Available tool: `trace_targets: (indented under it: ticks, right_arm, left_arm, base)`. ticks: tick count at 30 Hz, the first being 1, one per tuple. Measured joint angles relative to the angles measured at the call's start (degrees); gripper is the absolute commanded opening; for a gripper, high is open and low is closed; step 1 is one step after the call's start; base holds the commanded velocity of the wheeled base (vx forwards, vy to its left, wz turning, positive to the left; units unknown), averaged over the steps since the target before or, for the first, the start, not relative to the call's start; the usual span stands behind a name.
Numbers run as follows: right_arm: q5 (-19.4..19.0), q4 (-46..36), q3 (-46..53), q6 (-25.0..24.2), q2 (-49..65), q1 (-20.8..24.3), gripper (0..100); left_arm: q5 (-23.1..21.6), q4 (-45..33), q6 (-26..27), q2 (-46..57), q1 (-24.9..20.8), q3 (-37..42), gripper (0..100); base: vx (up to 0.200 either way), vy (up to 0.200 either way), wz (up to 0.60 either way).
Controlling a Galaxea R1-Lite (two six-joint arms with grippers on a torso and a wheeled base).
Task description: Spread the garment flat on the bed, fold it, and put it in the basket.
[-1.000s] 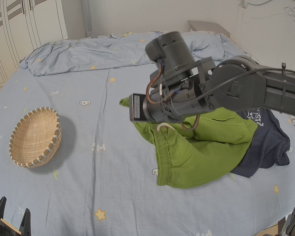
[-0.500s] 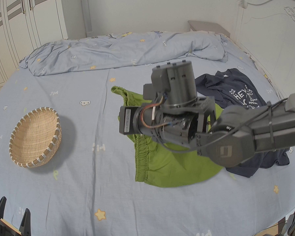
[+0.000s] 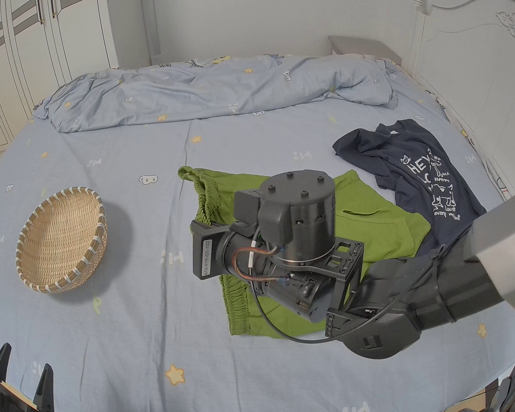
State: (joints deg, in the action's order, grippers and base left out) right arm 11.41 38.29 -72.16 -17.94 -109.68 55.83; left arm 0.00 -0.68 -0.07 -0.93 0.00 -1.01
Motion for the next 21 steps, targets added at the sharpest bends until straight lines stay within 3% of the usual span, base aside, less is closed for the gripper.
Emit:
trace_targets:
  ticks: [4, 12, 13, 21]
  right_arm:
    - [0.1, -1.3, -0.7, -2.6, -0.2, 0.3, 0]
    - [0.3, -17.8, -10.3, -10.9, -0.6, 0.3, 0]
    - [0.3, -18.5, -11.3, -11.4, -0.7, 0.1, 100]
    - [-0.2, -22.2, -16.0, -8.7, -3.3, -1.8, 100]
  left_arm:
    - [0.0, 0.0, 0.0, 0.0, 0.0, 0.0, 100]
    - [0.0, 0.0, 0.0, 0.0, 0.0, 0.0, 100]
    - [0.0, 0.0, 0.0, 0.0, 0.0, 0.0, 100]
    - [0.0, 0.0, 0.0, 0.0, 0.0, 0.0, 100]
  base:
    - [0.0, 0.0, 0.0]
    - [0.0, 0.0, 0.0]
    - [0.0, 0.0, 0.0]
    - [0.0, 0.0, 0.0]
